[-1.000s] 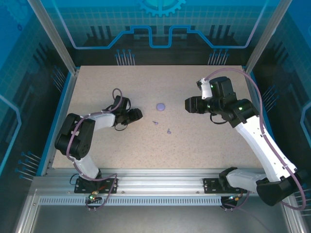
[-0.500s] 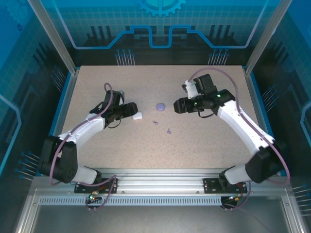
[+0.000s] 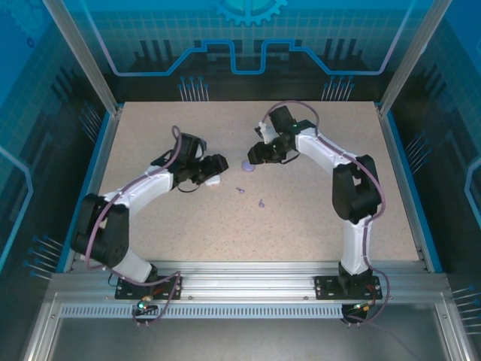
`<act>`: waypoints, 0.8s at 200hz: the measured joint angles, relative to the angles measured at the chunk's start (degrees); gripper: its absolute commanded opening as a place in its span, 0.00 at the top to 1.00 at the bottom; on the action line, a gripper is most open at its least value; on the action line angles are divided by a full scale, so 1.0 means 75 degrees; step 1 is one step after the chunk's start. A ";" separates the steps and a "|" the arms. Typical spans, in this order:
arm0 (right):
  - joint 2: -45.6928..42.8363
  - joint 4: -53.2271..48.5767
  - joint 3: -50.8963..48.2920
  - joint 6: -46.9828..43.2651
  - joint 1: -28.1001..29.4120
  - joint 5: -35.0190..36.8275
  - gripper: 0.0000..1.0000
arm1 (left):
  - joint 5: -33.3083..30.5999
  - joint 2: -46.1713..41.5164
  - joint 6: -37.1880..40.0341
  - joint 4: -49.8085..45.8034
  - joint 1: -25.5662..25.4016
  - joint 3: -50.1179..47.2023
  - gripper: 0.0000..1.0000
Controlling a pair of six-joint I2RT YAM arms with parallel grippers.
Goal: Insert wireless bluetooth earbuds into charging case
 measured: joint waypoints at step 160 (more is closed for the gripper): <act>0.3960 -0.1687 0.4651 -0.0216 -0.0350 -0.0586 0.74 | 0.0895 0.3523 -0.1437 0.0938 -0.0420 0.2008 0.88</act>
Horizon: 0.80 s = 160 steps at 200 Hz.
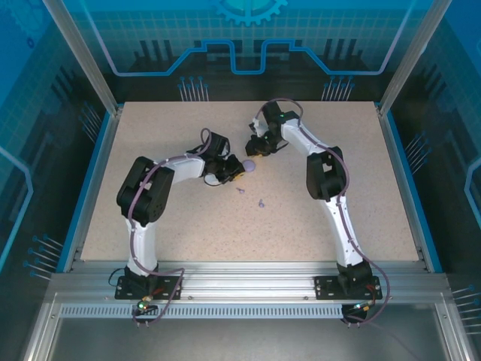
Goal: Insert wireless bluetooth earbuds into charging case
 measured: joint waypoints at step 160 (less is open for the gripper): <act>-0.0758 0.0055 -0.1588 -0.0026 -0.0038 -0.0058 0.71 | -0.0137 0.0306 0.0026 -0.0236 0.0015 0.0181 0.82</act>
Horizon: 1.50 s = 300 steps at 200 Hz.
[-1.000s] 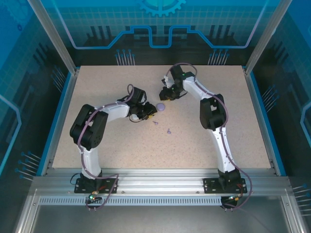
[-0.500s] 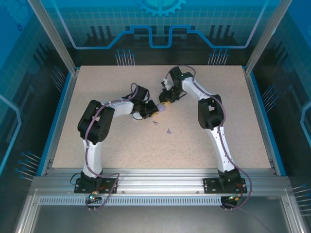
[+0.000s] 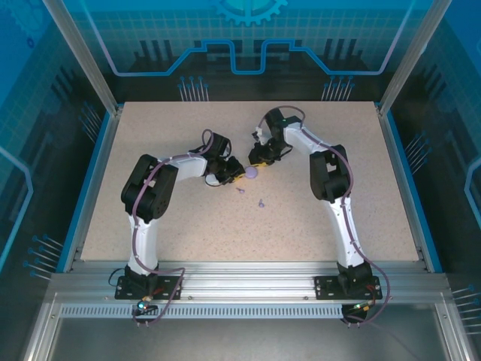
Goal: Insert wireless bluetooth earbuds into charging case
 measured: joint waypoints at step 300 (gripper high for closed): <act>-0.1533 0.0796 -0.2081 0.0402 -0.0017 -0.0204 0.72 | 0.0702 -0.0245 -0.0402 0.1440 0.0064 -0.0711 0.49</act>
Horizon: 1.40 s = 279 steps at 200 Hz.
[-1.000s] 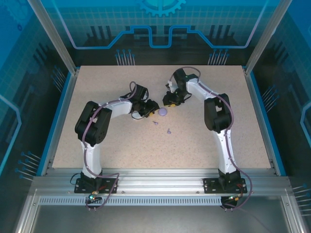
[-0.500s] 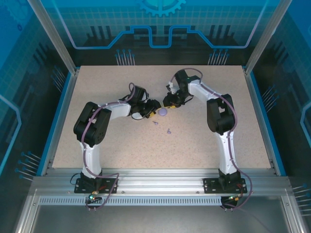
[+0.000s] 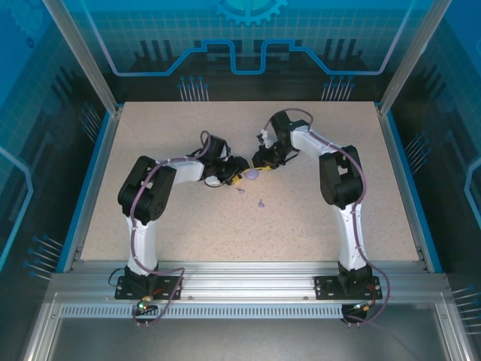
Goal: Insert wireless bluetooth earbuds into charging case
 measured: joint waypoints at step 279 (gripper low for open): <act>0.0015 0.0580 -0.0586 0.0230 -0.0090 -0.0291 0.79 | 0.0458 0.0498 -0.0090 0.0219 -0.0020 0.0414 0.61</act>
